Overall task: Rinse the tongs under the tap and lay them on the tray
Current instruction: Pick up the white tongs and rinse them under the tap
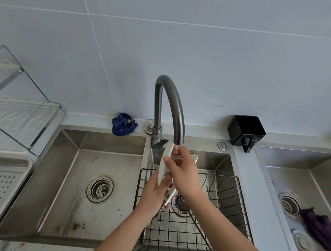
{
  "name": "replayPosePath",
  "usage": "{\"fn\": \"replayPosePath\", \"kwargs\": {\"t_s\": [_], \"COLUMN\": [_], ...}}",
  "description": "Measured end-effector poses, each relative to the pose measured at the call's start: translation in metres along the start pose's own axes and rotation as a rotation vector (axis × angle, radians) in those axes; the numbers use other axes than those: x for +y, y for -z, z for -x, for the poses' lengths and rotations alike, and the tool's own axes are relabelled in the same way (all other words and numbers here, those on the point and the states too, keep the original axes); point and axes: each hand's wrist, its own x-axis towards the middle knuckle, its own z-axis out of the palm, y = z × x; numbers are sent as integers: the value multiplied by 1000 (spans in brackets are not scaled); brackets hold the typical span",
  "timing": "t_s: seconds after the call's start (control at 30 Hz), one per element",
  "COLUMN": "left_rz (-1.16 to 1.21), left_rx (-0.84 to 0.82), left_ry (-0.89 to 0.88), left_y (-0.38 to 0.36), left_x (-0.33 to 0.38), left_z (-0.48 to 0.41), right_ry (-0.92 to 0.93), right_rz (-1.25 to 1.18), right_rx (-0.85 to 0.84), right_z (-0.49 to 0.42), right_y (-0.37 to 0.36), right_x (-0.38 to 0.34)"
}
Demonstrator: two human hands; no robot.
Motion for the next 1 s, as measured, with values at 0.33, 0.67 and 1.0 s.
{"fn": "replayPosePath", "kwargs": {"t_s": [0.33, 0.67, 1.0], "left_rz": [136, 192, 39], "left_rx": [46, -35, 321], "left_ry": [147, 221, -3], "left_y": [23, 11, 9], "left_x": [-4, 6, 18], "left_z": [-7, -13, -48], "right_ry": [79, -219, -179], "right_rz": [218, -489, -478], "right_rx": [43, -271, -203], "right_z": [-8, 4, -3], "right_y": [40, 47, 32], "right_x": [-2, 19, 11]}}
